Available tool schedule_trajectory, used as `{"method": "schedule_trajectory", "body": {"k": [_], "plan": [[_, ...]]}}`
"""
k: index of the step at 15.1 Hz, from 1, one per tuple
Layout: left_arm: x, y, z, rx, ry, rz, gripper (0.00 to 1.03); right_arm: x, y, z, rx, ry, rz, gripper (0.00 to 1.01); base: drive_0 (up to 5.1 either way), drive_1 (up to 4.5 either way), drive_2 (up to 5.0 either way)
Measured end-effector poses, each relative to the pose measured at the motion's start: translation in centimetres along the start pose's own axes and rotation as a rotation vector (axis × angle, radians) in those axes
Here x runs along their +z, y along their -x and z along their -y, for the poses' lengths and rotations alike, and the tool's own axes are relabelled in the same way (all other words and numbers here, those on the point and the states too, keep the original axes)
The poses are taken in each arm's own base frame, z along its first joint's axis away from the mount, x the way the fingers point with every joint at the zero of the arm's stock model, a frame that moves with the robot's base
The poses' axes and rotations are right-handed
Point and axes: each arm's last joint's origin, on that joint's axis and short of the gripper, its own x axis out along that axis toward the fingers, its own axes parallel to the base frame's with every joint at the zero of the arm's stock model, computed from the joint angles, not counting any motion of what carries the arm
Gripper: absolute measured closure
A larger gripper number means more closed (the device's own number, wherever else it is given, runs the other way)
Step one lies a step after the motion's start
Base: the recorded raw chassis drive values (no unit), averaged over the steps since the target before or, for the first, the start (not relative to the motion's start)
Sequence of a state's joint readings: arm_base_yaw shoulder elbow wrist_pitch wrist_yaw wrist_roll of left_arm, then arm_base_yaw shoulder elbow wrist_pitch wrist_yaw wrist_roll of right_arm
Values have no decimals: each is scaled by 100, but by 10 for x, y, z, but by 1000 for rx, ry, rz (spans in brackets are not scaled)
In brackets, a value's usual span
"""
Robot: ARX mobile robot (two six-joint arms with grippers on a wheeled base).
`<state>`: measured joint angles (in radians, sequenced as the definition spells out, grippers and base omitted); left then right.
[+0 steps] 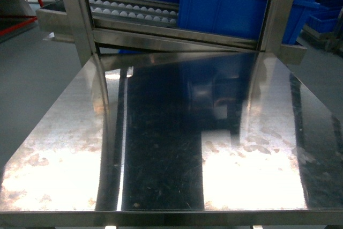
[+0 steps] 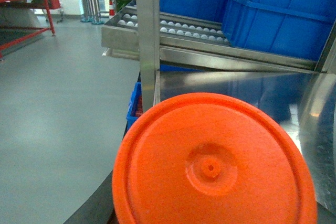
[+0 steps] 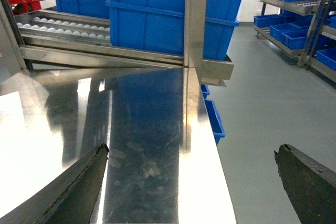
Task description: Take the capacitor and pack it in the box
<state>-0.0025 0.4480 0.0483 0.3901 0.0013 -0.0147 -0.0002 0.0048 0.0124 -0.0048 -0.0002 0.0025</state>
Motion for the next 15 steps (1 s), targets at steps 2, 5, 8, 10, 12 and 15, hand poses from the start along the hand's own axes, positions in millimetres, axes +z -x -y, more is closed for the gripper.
{"method": "schedule_trajectory", "body": {"k": [2,5,8,10,12,15], "plan": [[-3,4,0,2,0,24,59,0,0,0,0,0,-1,3,0,0,0],[-7,10,0,2,0,17,59,0,0,0,0,0,-1,3,0,0,0],[-6,14,0,1,0,19,59,0,0,0,0,0,0,3,0,0,0],[-6,17,0,1,0,24,59,0,0,0,0,0,0,3,0,0,0],[-7,19,0,1,0,18,59,0,0,0,0,0,-1,3,0,0,0],[-11,30,0,2,0,-1,59,0,0,0,0,0,-1,3,0,0,0]]}}
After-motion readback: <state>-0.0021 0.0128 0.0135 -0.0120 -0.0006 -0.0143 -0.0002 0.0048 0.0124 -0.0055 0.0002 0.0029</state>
